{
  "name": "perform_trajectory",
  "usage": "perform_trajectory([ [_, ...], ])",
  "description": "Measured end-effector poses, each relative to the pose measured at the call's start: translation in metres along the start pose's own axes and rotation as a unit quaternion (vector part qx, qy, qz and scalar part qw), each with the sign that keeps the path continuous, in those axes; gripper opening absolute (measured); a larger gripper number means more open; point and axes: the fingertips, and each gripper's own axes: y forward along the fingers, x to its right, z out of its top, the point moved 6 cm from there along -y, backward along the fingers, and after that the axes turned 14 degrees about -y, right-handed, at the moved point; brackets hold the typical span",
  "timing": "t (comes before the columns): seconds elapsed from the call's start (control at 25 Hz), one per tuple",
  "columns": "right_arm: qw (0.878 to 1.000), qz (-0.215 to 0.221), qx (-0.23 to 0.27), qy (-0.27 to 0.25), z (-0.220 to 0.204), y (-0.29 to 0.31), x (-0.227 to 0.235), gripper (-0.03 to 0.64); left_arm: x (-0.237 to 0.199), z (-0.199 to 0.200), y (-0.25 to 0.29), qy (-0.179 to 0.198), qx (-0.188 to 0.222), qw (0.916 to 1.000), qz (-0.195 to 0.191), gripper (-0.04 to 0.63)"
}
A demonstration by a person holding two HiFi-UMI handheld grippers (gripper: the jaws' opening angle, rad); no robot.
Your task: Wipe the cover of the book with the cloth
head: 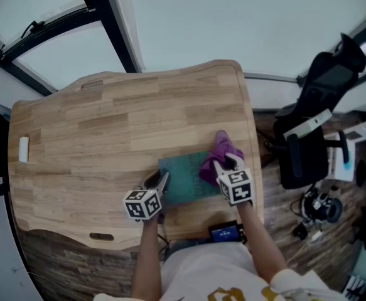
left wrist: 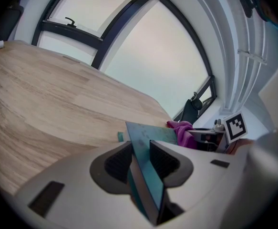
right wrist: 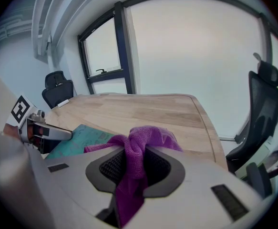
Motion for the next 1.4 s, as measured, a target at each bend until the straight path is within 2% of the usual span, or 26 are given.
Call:
perform_trajectory([
  [0.32,1.000,0.011,-0.002,0.007,0.002,0.001,-0.003,0.075,0.000,0.000,0.000,0.002,0.003,1.0000,0.002,0.120],
  [0.52,1.000,0.016,-0.021,0.014,0.004,0.002,-0.001,0.075,-0.001,0.000,0.001,0.002,0.002,1.0000,0.002,0.120],
  [1.4,0.998,0.052,-0.028,-0.010,0.019,0.019,-0.016,0.075,-0.002,0.000,0.001,-0.002,-0.001,1.0000,0.000,0.118],
])
